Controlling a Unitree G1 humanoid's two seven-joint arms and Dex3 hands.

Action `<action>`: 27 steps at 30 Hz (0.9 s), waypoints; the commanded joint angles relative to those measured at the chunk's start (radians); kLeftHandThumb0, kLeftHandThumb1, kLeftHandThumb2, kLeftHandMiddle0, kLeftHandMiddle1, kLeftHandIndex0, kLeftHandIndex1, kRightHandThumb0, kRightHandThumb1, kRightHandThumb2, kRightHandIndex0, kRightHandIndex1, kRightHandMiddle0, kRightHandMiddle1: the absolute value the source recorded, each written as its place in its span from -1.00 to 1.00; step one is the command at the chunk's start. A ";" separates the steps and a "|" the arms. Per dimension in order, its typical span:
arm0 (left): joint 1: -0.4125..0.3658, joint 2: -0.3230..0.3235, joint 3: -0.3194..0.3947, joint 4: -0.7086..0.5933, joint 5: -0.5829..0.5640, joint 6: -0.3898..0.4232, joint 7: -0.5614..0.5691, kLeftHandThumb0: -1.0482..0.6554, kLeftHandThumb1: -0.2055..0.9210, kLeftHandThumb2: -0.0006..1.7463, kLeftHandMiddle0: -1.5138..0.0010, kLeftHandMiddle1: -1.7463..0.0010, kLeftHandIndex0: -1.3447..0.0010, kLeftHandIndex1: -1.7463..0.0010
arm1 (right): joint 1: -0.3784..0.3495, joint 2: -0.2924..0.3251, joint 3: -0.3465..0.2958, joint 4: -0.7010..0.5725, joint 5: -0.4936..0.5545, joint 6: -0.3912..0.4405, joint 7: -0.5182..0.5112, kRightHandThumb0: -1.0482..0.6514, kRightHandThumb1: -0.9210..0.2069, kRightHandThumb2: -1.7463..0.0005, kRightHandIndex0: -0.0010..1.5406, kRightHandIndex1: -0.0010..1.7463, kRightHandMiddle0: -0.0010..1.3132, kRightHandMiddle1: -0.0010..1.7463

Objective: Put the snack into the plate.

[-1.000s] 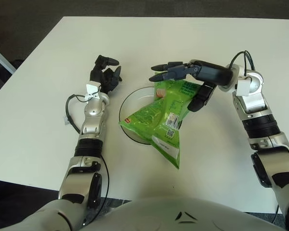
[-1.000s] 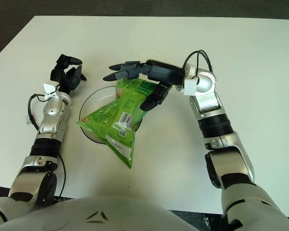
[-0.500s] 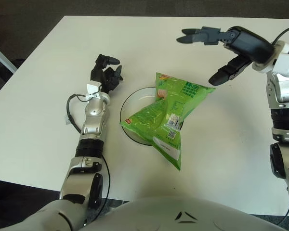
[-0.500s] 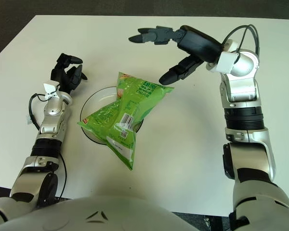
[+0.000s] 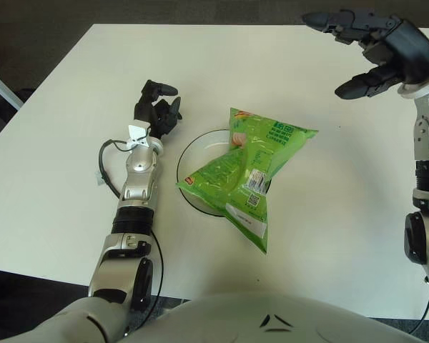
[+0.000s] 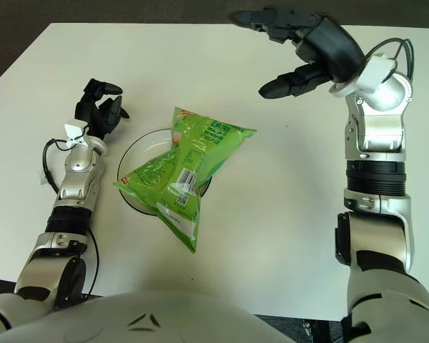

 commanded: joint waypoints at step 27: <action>0.116 -0.040 -0.005 0.033 -0.007 -0.003 0.002 -0.19 1.00 -0.62 0.00 -1.00 0.40 -0.77 | 0.194 0.314 -0.088 0.082 -0.030 -0.018 -0.420 -0.23 -1.00 0.57 0.16 -0.92 0.10 -0.88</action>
